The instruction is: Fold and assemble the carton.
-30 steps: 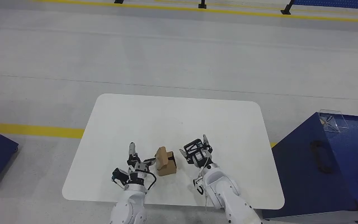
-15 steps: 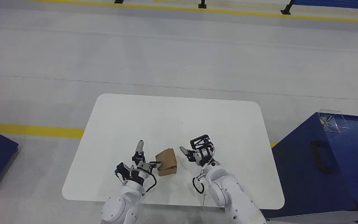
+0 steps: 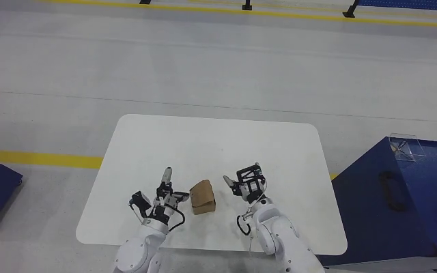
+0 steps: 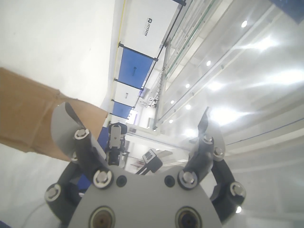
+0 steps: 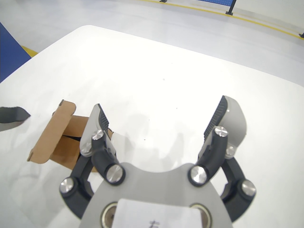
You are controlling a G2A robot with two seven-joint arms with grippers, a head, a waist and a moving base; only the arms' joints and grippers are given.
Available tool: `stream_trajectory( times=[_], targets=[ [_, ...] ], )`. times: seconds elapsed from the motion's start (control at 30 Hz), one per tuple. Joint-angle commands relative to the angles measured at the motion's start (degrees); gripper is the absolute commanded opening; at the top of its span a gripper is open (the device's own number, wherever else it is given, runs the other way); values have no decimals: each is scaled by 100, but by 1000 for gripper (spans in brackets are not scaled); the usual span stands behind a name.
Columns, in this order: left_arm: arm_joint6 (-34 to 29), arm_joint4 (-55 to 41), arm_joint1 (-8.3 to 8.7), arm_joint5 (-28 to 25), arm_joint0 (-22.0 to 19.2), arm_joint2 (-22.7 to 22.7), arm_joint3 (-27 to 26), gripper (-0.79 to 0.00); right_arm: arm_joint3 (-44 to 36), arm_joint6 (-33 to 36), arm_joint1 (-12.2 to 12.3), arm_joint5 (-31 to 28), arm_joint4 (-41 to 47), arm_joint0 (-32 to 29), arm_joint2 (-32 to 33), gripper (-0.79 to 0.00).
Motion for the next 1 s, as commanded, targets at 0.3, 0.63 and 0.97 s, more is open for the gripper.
stream_trajectory(
  times=[0.3,0.63,0.97],
  targets=[
    [-830,1703,189,592,92,-380,-343,0,-41,228,-13,-15,342,33,86,0],
    [-2677,1604,317,1483,-675,-497,453,0,359,105,-108,237,350,209,-269,0],
    [-3164,2379,381,1425,-1005,-99,1074,-18,559,254,-165,177,485,354,-414,0]
  ],
)
